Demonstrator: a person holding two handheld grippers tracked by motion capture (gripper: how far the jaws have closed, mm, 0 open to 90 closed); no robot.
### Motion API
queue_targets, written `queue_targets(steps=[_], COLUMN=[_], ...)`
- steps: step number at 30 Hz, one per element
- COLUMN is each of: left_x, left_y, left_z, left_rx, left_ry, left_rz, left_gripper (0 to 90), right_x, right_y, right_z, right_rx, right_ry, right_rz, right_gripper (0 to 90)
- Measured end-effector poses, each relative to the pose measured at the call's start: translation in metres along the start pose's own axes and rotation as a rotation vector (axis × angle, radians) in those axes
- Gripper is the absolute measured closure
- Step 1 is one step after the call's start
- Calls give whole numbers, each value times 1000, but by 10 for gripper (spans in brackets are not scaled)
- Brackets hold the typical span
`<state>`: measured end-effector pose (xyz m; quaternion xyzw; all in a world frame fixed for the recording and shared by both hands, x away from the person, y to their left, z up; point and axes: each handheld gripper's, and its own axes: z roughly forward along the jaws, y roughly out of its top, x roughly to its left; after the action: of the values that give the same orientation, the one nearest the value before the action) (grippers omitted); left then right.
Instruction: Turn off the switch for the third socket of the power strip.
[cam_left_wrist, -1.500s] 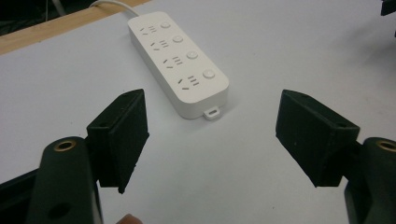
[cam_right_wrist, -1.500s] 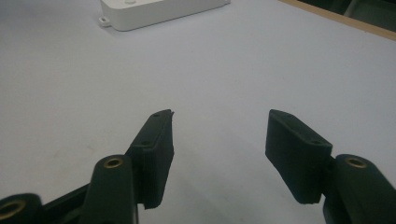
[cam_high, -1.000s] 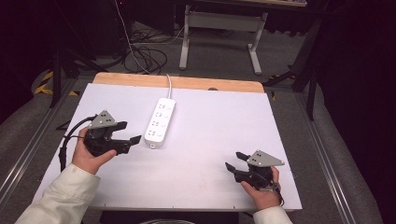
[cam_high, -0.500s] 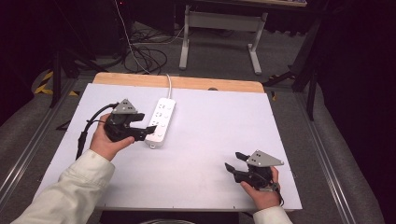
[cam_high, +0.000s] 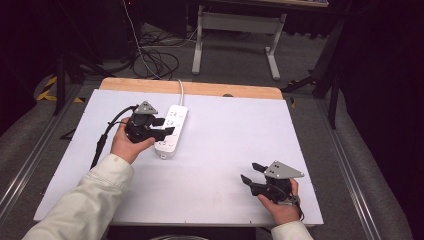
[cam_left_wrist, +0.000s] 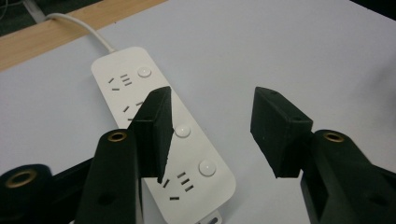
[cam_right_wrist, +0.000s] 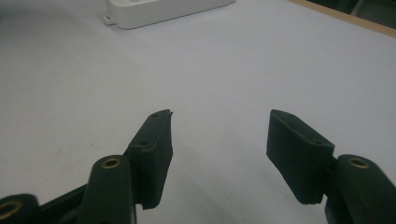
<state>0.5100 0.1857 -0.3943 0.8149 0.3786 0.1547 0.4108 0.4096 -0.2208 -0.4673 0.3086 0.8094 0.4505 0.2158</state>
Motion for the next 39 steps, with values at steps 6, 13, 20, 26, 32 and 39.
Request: queue_targets(steps=[6, 13, 20, 26, 32, 39], left_x=[5, 12, 18, 21, 19, 16], left_y=[-1, -4, -10, -14, -16, -19], left_z=[15, 30, 45, 55, 63, 69], left_rx=[-19, -32, -40, -13, -14, 18], left_ry=[23, 2, -20, -12, -39, -30], left_rz=[-24, -18, -2, -17, -28, -11], left_gripper=[571, 689, 820, 900, 900, 900], right_x=[0, 0, 0, 0, 0, 0], right_y=[0, 0, 0, 0, 0, -1], right_z=[0, 0, 0, 0, 0, 0], right_rx=[0, -5, -5, 1, 0, 2], right_ry=[2, 0, 0, -5, -4, -4], right_rz=[-3, -5, -8, -6, -10, -9], right_gripper=[414, 414, 411, 411, 411, 411])
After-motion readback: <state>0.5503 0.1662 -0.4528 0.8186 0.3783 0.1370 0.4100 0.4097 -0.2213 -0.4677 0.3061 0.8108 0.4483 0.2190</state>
